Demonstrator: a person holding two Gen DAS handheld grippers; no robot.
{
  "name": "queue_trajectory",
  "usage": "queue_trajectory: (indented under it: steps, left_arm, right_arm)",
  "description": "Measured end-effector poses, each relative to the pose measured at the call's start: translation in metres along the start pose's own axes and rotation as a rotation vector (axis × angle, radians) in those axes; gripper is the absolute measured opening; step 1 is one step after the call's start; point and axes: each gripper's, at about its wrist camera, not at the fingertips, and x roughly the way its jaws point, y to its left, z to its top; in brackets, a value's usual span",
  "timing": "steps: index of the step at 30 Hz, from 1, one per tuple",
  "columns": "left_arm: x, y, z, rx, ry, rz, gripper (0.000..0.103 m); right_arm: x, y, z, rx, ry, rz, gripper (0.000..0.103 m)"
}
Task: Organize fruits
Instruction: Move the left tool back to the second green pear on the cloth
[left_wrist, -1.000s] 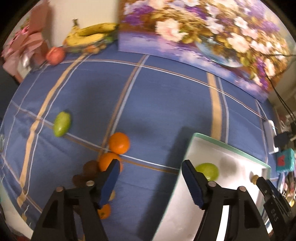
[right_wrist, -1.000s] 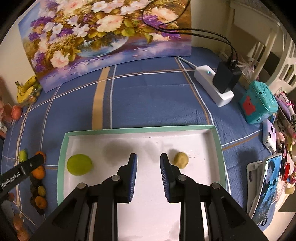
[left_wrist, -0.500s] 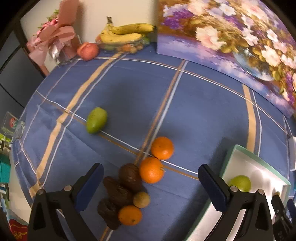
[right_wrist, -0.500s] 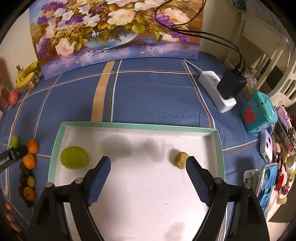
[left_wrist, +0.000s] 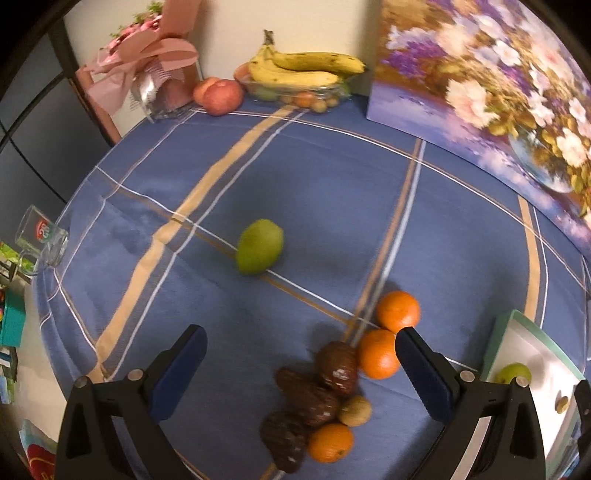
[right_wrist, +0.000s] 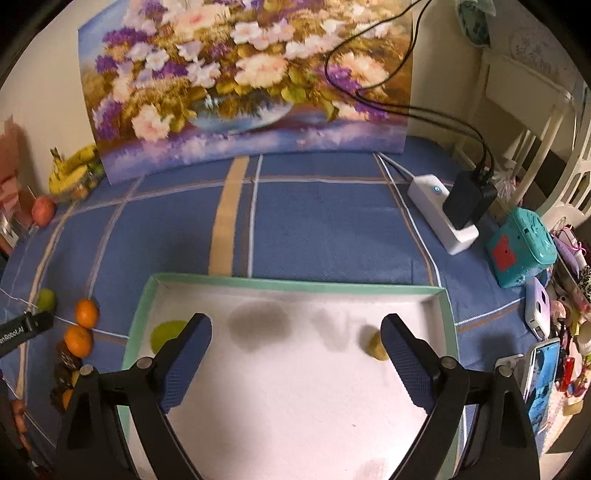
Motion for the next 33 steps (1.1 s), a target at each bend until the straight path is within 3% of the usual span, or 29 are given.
queue_trajectory:
  steps: [12, 16, 33]
  left_arm:
    - [0.011, 0.04, 0.015, 0.02, -0.035, -0.029, 0.103]
    - [0.011, 0.044, 0.02, 0.035, -0.046, -0.05, 0.103]
    - [-0.001, 0.046, 0.031, 0.154, -0.1, -0.149, 0.103]
  right_arm:
    - [0.006, 0.021, 0.004, 0.005, 0.024, 0.072, 0.093]
    - [0.005, 0.026, 0.004, 0.003, 0.024, 0.049, 0.093]
    - [-0.004, 0.042, 0.001, 0.019, -0.038, 0.095, 0.093]
